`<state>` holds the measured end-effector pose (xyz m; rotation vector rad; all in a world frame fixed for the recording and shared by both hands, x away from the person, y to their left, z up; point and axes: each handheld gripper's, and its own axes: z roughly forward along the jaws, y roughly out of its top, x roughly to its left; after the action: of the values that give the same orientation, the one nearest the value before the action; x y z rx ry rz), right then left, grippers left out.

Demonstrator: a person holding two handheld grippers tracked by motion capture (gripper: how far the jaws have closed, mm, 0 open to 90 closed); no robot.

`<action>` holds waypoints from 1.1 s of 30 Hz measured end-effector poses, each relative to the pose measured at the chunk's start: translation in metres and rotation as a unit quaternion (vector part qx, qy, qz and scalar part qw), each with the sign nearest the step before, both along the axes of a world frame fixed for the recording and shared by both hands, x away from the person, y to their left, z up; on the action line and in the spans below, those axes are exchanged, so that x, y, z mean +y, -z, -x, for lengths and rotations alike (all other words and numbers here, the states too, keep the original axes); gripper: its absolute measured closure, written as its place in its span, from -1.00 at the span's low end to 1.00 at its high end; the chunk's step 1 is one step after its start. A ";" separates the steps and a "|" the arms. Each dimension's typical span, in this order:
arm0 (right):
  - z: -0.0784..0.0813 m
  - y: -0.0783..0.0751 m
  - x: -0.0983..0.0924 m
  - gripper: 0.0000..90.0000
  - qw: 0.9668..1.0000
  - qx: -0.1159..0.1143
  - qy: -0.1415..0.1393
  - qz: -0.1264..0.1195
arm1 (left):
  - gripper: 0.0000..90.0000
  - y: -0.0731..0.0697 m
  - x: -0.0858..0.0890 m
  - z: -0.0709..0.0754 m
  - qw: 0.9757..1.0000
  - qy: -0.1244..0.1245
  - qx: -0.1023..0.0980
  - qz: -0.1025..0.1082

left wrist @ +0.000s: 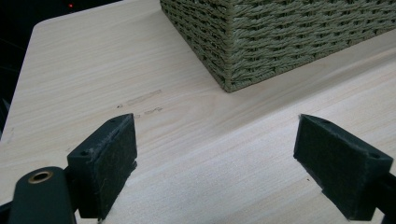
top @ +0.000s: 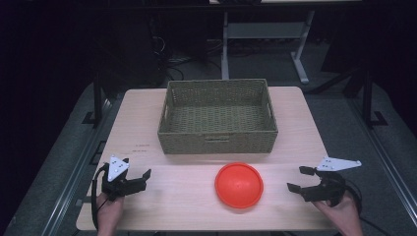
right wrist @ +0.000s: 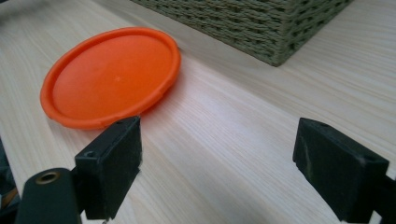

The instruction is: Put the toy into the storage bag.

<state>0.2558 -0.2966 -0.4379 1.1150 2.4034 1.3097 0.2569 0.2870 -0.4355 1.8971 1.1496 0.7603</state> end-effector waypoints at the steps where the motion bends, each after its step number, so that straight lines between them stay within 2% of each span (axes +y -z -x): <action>1: 0.000 0.000 0.000 -0.66 1.000 0.000 0.000 0.000 | -0.71 0.000 0.000 0.000 1.000 -0.001 -0.002 0.001; 11: -0.009 -0.015 0.018 -0.66 0.999 0.009 -0.033 -0.008 | -0.72 0.000 0.004 0.000 1.000 -0.007 -0.005 -0.001; 18: -0.015 -0.027 0.033 -0.65 0.999 0.014 -0.045 0.007 | -0.72 0.000 0.005 0.001 1.000 -0.006 -0.008 -0.004; 20: -0.016 -0.027 0.034 -0.65 0.999 0.016 -0.046 0.009 | -0.71 -0.001 0.005 0.001 1.000 -0.003 -0.009 0.002; 29: -0.030 -0.028 0.055 -0.64 0.997 0.032 -0.065 0.019 | -0.72 -0.001 0.005 0.002 1.000 -0.006 -0.009 0.002; 33: -0.034 -0.025 0.062 -0.57 0.996 0.044 -0.068 0.025 | -0.71 -0.001 0.004 0.001 1.000 -0.004 -0.009 -0.001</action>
<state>0.2896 -0.2344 -0.4130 1.0320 2.6020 1.2561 0.2555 0.2905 -0.4349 1.8855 1.1456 0.7814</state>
